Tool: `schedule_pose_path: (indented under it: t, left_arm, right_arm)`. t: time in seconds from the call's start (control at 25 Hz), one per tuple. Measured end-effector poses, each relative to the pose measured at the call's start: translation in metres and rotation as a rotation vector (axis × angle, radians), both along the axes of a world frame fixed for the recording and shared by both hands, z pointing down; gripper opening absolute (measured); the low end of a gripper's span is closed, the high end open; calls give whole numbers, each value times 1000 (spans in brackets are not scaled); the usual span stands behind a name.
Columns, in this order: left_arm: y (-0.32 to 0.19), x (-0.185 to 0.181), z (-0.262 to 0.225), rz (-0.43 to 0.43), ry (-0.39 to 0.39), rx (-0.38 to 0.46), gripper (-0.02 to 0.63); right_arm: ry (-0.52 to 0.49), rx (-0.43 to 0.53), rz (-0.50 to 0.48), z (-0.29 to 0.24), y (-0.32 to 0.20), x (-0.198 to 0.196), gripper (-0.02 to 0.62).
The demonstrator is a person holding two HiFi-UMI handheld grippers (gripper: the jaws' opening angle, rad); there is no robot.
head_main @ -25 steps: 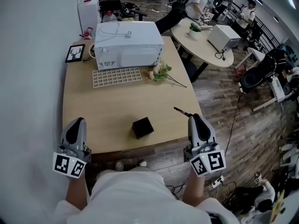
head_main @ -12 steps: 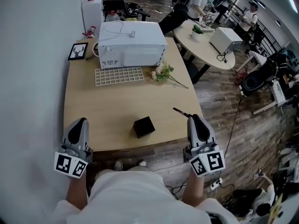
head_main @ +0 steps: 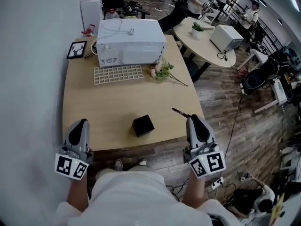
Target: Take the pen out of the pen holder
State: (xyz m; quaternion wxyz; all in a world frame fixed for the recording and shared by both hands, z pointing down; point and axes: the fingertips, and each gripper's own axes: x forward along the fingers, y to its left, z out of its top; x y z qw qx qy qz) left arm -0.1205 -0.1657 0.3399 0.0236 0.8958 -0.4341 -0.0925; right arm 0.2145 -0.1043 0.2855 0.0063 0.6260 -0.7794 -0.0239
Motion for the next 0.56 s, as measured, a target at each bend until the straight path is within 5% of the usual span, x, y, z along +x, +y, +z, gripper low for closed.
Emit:
schedule_pose_path:
  t: [0.56]
  left_arm:
    - [-1, 22, 14, 58, 21, -26, 12]
  right_arm:
    - [32, -26, 19, 5, 13, 1, 44]
